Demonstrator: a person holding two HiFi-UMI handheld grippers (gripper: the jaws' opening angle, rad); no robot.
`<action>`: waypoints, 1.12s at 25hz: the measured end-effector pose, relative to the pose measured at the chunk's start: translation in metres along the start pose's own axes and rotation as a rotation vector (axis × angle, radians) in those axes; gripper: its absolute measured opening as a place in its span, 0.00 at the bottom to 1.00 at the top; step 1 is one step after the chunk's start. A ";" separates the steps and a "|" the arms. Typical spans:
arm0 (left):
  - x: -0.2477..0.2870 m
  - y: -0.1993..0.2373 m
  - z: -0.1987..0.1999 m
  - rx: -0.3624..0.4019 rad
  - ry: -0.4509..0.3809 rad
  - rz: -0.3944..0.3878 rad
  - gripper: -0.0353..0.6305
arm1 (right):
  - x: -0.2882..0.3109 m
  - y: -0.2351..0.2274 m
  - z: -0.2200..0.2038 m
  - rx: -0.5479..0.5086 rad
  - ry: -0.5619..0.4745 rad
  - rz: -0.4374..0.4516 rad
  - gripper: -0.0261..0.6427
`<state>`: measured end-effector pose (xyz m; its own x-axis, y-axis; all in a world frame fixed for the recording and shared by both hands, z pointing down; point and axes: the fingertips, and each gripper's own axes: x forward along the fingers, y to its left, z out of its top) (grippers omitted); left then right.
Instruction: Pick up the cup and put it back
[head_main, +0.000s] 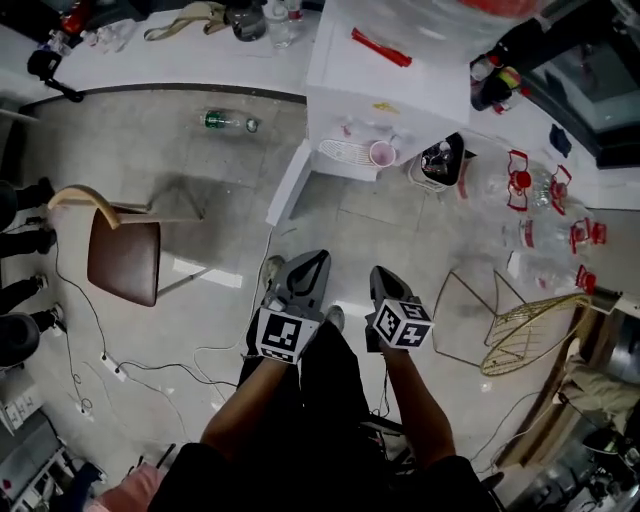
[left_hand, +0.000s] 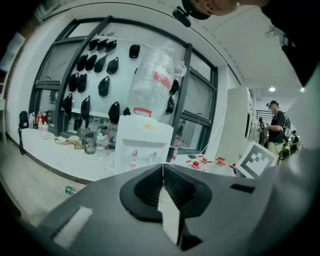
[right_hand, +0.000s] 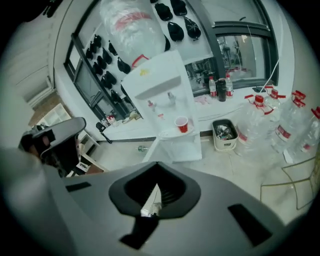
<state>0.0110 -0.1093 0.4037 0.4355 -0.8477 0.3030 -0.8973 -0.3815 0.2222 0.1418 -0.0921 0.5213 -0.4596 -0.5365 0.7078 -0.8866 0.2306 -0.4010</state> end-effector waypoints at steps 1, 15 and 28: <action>-0.013 -0.011 0.016 -0.004 0.000 0.005 0.06 | -0.021 0.007 0.007 -0.006 -0.013 0.002 0.03; -0.156 -0.108 0.210 0.035 -0.105 0.003 0.06 | -0.250 0.110 0.095 -0.107 -0.198 0.048 0.03; -0.243 -0.105 0.310 0.158 -0.203 -0.076 0.06 | -0.390 0.212 0.179 -0.187 -0.493 0.033 0.03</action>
<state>-0.0238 0.0226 0.0193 0.4930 -0.8648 0.0955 -0.8696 -0.4864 0.0845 0.1426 0.0209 0.0559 -0.4479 -0.8346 0.3208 -0.8871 0.3699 -0.2761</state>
